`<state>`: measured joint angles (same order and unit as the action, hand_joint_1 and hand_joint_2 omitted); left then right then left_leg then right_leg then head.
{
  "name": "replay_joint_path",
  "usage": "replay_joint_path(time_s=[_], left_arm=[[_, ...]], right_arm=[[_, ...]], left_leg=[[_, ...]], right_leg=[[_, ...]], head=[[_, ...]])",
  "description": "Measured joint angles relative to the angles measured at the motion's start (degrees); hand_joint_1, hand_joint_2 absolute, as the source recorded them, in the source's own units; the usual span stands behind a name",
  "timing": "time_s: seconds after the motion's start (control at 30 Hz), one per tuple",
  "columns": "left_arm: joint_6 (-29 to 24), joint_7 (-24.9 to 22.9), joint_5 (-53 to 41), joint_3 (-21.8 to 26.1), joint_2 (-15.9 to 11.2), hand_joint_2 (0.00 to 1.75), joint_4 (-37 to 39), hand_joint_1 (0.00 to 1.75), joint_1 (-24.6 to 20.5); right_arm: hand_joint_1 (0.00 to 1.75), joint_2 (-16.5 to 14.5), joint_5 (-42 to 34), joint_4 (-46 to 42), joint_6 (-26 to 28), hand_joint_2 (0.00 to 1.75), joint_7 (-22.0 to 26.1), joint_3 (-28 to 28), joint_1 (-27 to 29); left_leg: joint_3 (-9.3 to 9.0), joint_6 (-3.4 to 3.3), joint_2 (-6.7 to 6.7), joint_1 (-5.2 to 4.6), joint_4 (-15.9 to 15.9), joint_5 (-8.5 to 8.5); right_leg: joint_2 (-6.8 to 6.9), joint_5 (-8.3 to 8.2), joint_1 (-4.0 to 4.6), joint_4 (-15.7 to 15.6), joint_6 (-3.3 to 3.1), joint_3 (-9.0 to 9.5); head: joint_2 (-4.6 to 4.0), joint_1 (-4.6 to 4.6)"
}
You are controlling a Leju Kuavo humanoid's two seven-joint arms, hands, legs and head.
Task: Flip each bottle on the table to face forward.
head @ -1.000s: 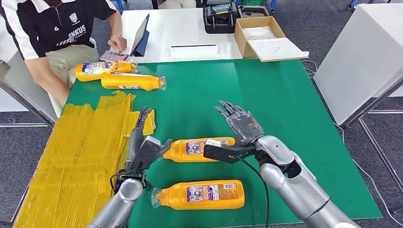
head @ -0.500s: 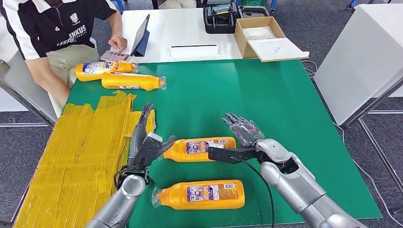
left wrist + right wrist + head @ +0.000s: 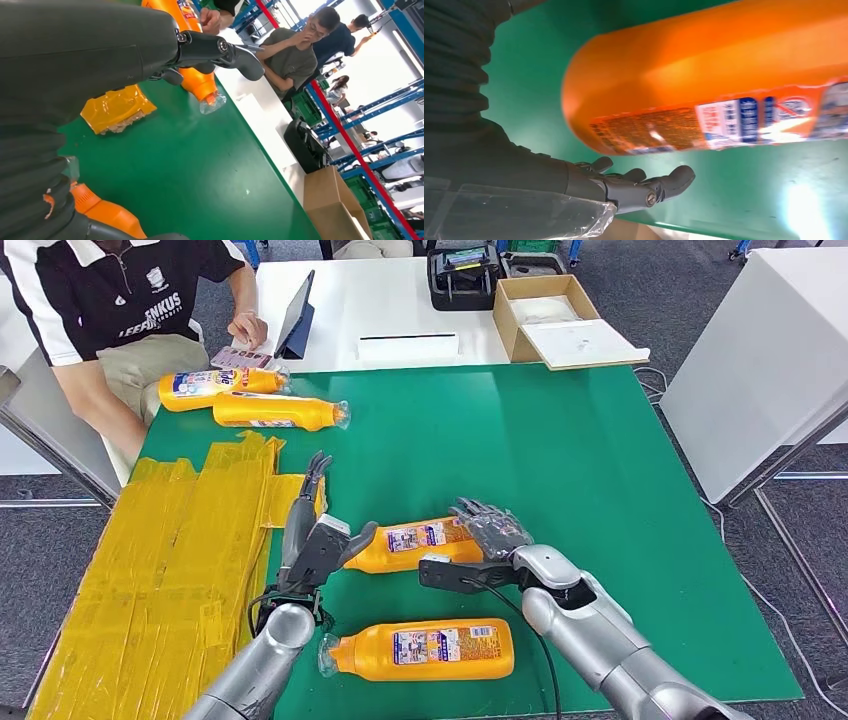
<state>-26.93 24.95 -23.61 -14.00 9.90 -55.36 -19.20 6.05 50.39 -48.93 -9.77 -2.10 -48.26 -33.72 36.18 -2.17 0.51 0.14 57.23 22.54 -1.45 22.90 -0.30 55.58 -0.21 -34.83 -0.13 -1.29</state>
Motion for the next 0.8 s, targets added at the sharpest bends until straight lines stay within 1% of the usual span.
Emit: replay_joint_path(time_s=[0.2,0.47,0.6,0.8], left_arm=[[0.11,-0.30,-0.79,-0.21,0.44,1.75,0.02,0.00,-0.14],[-0.01,-0.10,-0.97,-0.19,0.44,1.75,0.02,0.00,-0.18],[0.01,0.43,-0.97,-0.19,0.45,1.75,0.02,0.00,-0.20],[0.05,0.73,-0.96,-0.19,0.45,1.75,0.02,0.00,-0.26]], right_arm=[[0.00,-2.61,3.46,3.94,3.48,1.75,-0.28,-0.94,-2.25],[0.00,-4.88,6.44,6.63,5.91,1.75,-1.45,-2.49,-4.44],[0.00,-5.84,6.97,8.17,5.76,1.75,-2.02,-3.15,-5.07],[0.00,-6.38,7.04,10.08,5.66,1.75,-2.10,-3.64,-5.17]], left_leg=[[0.00,0.00,0.00,-0.01,0.00,0.00],[0.01,0.00,0.00,-0.01,0.01,0.00],[0.01,0.00,0.01,-0.01,0.01,0.00],[0.01,0.00,0.01,-0.01,0.01,0.00]], right_leg=[[0.00,0.00,-0.01,0.00,0.00,0.00],[0.00,0.00,-0.01,0.00,0.00,0.00],[0.01,0.00,-0.01,0.00,0.00,-0.01],[0.00,0.00,-0.01,0.00,0.00,-0.01]], head=[[0.00,0.00],[0.00,0.01],[0.00,0.01],[0.00,0.01]])
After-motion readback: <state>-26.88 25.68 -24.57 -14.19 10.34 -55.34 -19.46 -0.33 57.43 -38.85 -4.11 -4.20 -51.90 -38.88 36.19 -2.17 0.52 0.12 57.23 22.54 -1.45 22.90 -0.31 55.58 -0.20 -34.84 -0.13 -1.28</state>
